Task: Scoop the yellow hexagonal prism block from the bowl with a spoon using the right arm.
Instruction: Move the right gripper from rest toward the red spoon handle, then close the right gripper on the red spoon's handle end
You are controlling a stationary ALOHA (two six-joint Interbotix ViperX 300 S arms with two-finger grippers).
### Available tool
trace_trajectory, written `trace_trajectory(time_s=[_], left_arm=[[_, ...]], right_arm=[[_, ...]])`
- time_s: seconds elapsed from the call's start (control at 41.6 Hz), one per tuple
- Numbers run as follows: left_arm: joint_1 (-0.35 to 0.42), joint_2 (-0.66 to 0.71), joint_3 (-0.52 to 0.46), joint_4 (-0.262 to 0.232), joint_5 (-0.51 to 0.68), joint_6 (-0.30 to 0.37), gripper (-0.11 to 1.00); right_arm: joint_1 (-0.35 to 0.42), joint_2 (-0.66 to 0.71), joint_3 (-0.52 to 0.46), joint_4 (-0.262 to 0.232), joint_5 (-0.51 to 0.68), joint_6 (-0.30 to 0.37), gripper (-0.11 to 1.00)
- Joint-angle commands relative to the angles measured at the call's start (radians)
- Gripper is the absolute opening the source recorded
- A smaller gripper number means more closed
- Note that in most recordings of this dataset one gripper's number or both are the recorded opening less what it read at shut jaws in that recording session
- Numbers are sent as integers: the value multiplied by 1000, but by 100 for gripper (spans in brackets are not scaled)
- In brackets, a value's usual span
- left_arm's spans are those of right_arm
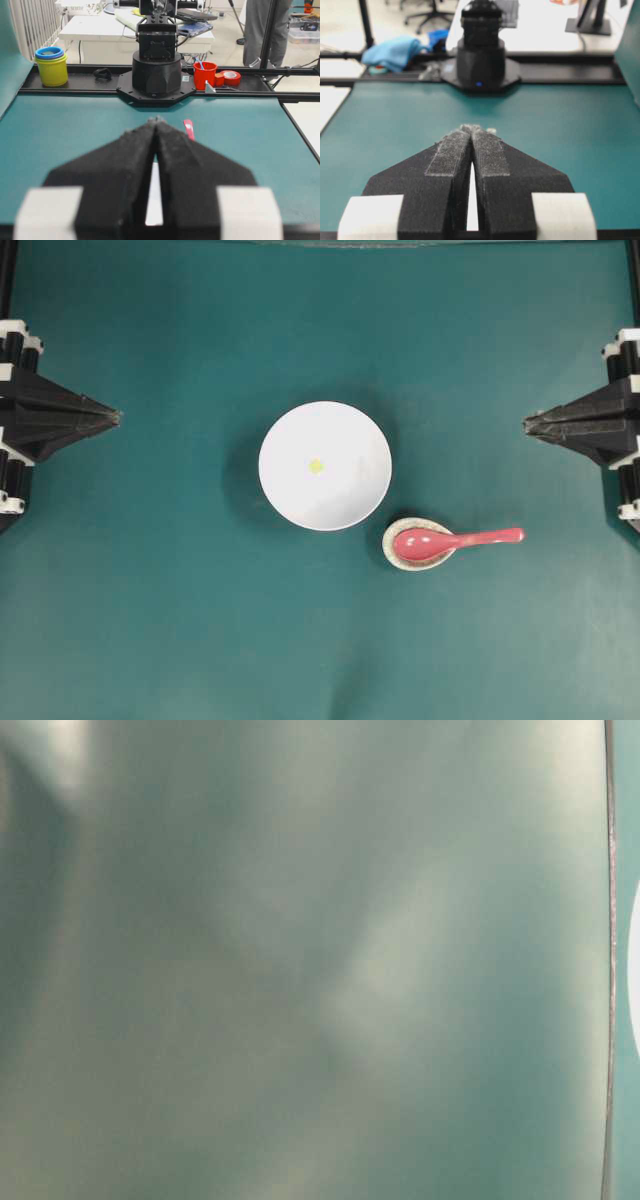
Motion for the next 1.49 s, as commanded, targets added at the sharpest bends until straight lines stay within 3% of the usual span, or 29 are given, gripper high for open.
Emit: trace_trajectory(time_s=[0.0,0.432,0.48,0.625,0.745,0.913,1.201,1.345,1.465], left_arm=[[3,12,-23,14,21,6,0],[18,12,-25,15,21,6,0],[18,11,-25,15,23,6,0],[18,9,-25,15,25,6,0],[17,6,-26,15,23,6,0],[18,5,-26,17,18,6,0],[17,-14,-37,18,12,6,0],[17,-29,-40,18,14,6,0],[18,-31,-38,18,18,6,0]], right_arm=[[-11,8,-40,0,-2,-8,0],[-23,32,-74,0,51,-8,2],[-23,34,-75,0,54,-8,7],[-23,35,-78,0,75,-8,42],[-21,44,-86,3,152,8,58],[-20,87,-97,18,258,37,56],[23,202,-84,21,256,43,57],[48,267,-69,34,207,44,57],[61,316,-31,80,104,46,57]])
